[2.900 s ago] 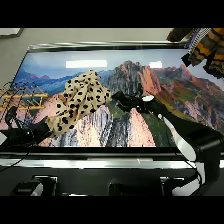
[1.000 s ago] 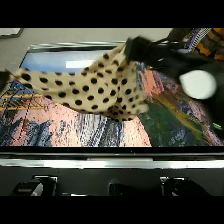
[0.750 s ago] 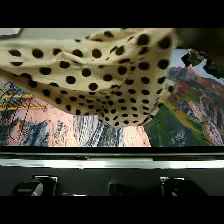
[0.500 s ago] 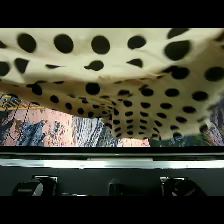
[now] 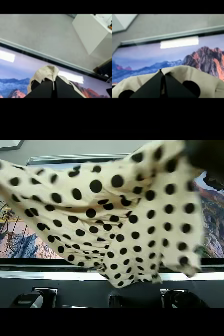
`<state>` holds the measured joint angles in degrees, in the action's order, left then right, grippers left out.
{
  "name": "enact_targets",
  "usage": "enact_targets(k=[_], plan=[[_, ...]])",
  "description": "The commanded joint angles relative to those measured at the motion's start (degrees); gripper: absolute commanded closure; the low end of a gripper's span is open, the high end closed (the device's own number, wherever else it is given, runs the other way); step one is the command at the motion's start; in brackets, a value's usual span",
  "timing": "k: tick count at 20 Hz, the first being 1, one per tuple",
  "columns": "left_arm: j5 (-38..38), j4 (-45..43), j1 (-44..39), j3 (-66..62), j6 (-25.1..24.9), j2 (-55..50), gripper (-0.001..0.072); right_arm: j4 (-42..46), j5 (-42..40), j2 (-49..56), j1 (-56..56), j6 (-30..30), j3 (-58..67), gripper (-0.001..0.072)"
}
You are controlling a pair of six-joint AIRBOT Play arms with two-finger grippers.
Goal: Fold the clothes and pants, and hang the long-sleeved shirts on hangers.
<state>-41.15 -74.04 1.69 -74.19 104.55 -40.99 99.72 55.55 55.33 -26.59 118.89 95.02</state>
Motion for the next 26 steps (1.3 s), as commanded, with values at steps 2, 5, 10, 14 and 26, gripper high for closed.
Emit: enact_targets(k=[2,5,10,14,26], plan=[[9.31,0.81,-0.02,0.39,-1.07,-18.56,0.0691,2.95,0.81,18.8,-0.02,0.79,0.04,0.0689],[10.95,3.52,-0.94,0.39,-1.09,-30.95,0.0691,2.73,-0.09,30.71,-0.02,2.99,0.07,0.069],[7.04,6.71,-4.28,0.39,-1.05,-42.25,0.069,0.04,-1.36,42.1,-0.02,7.37,0.07,0.069],[3.48,11.78,-3.32,-0.17,-1.05,-41.38,0.0038,2.14,1.07,38.36,0.04,4.61,0.09,0.0438],[-19.19,11.43,7.45,30.32,9.22,-5.75,0.0012,-28.52,27.67,22.23,42.38,-21.14,-10.19,0.0036]])
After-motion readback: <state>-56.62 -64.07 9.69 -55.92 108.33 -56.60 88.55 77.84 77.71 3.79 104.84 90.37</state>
